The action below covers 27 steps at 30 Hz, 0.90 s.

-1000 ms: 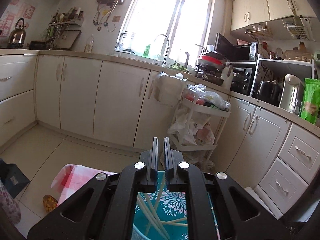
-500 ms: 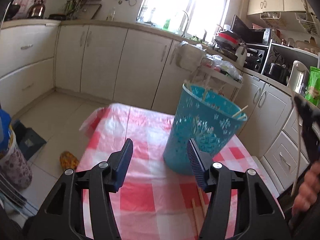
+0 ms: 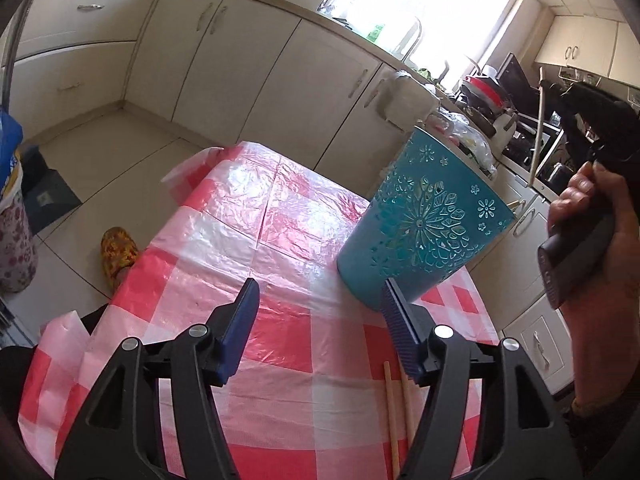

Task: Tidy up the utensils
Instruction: 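Raise the right tool's stick over the bin and open the right tool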

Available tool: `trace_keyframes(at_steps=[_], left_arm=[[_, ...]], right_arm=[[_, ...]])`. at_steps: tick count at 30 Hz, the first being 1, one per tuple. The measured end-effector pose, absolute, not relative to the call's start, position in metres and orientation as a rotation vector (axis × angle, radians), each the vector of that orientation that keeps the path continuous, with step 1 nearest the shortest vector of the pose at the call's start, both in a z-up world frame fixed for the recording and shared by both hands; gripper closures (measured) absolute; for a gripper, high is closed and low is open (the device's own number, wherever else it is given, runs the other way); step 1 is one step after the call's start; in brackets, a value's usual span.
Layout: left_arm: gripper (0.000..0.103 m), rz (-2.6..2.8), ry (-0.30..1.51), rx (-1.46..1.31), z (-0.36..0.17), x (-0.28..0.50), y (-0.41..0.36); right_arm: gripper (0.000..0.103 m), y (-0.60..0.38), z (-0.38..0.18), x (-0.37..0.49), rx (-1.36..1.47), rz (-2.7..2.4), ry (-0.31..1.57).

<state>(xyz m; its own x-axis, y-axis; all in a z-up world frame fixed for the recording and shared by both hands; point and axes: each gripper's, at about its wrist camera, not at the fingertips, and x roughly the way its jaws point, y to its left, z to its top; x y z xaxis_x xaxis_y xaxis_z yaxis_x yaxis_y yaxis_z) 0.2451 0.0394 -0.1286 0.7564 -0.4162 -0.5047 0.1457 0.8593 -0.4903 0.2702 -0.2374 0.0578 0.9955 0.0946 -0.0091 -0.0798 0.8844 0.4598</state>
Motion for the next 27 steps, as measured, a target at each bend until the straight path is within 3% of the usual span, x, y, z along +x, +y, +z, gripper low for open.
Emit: trace_keyframes(at_steps=[14, 18, 24, 27], left_arm=[[0.04, -0.327, 0.666, -0.458, -0.131, 0.252, 0.038], [0.04, -0.328, 0.676, -0.476, -0.133, 0.254, 0.04], [0.04, -0.304, 0.682, -0.469, -0.133, 0.254, 0.04], [0.039, -0.274, 0.684, -0.464, -0.133, 0.253, 0.041]], right_arm=[[0.097, -0.225, 0.023, 0.28, 0.403, 0.086, 0.15], [0.078, -0.222, 0.014, 0.268, 0.381, 0.118, 0.198], [0.074, -0.229, 0.004, 0.243, 0.38, 0.133, 0.257], [0.066, -0.231, 0.003, 0.216, 0.384, 0.139, 0.265]])
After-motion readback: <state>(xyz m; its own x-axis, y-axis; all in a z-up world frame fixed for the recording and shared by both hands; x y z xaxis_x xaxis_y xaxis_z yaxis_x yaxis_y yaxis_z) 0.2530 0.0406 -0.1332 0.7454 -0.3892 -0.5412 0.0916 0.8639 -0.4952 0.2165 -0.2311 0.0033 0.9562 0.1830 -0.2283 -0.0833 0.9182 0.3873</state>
